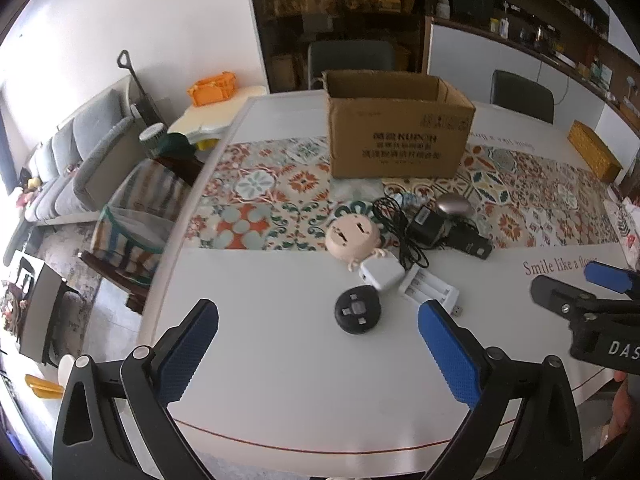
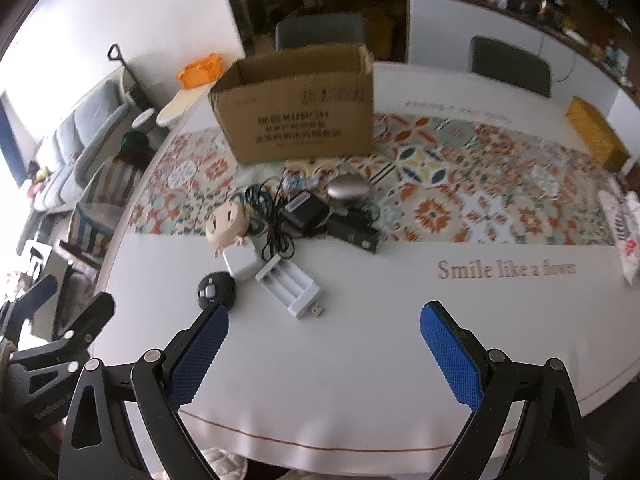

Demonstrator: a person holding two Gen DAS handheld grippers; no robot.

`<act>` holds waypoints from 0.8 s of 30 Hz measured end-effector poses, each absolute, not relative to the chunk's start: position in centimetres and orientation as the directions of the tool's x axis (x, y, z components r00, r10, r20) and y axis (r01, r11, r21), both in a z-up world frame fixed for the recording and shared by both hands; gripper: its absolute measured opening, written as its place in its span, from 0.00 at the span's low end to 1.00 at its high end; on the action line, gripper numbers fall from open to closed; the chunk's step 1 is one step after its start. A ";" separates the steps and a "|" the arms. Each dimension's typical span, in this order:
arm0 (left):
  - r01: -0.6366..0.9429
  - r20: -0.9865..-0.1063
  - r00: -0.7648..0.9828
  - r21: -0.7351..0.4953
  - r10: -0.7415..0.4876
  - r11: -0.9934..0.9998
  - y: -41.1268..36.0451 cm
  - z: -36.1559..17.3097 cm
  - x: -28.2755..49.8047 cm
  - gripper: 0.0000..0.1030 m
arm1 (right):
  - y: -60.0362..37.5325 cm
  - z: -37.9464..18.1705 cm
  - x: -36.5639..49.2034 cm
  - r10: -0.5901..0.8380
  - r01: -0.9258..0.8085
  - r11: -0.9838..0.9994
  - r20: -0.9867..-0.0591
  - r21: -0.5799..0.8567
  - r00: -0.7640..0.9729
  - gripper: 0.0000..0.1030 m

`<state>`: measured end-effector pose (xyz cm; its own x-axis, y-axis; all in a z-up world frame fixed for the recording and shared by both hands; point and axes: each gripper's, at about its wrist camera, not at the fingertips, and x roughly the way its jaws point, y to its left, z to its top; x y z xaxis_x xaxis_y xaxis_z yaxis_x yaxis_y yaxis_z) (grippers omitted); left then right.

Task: Organize rigid objects
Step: 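Move the left gripper onto the black round cable organizer and close it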

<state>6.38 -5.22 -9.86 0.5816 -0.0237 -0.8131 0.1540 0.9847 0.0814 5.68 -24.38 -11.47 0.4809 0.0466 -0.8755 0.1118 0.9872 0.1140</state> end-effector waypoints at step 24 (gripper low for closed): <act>0.342 -0.893 0.443 0.083 -0.083 0.936 -7.4 -21.2 11.5 0.83 | -23.9 -22.3 9.2 0.036 0.161 0.983 -0.962 0.082 0.269 0.92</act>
